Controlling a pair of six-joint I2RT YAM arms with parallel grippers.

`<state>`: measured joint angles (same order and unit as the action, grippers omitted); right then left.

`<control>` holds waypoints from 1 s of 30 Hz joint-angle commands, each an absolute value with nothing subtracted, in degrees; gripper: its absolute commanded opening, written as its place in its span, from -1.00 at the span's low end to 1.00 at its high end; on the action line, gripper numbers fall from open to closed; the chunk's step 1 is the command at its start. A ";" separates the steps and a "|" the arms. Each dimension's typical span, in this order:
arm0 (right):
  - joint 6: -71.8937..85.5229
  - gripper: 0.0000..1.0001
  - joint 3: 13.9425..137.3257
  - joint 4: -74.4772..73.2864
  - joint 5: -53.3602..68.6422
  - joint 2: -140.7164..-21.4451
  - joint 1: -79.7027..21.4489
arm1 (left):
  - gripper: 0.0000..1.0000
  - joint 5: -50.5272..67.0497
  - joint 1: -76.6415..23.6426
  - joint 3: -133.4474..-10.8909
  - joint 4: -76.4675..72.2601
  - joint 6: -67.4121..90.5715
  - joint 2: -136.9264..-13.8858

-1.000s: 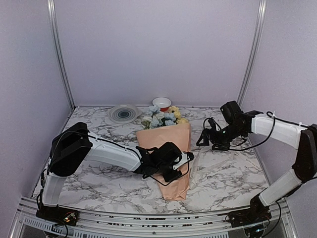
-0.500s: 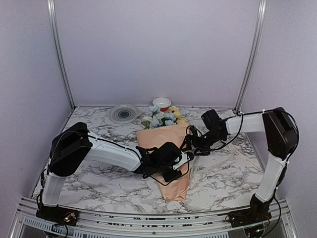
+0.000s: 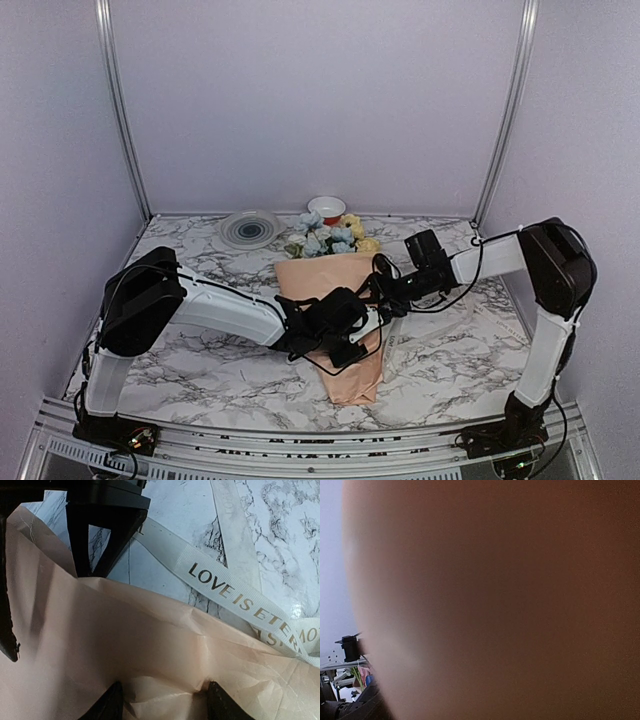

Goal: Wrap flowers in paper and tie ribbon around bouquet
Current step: Pick up the folded bouquet from the center of the board.

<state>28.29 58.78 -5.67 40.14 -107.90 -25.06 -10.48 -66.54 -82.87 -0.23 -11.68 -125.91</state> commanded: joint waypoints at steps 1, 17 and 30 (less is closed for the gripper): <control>33.30 0.79 53.97 -1.34 44.83 -109.95 -27.28 | 0.15 -10.40 -66.91 -80.25 10.49 -13.18 -129.99; 37.18 -0.63 48.08 6.29 45.75 -108.16 -29.71 | 0.15 -10.84 -66.59 -79.54 9.69 -12.92 -128.67; 37.19 -1.00 58.57 -2.73 42.36 -109.91 -28.94 | 0.39 3.73 -67.06 -75.12 -0.72 -16.15 -110.31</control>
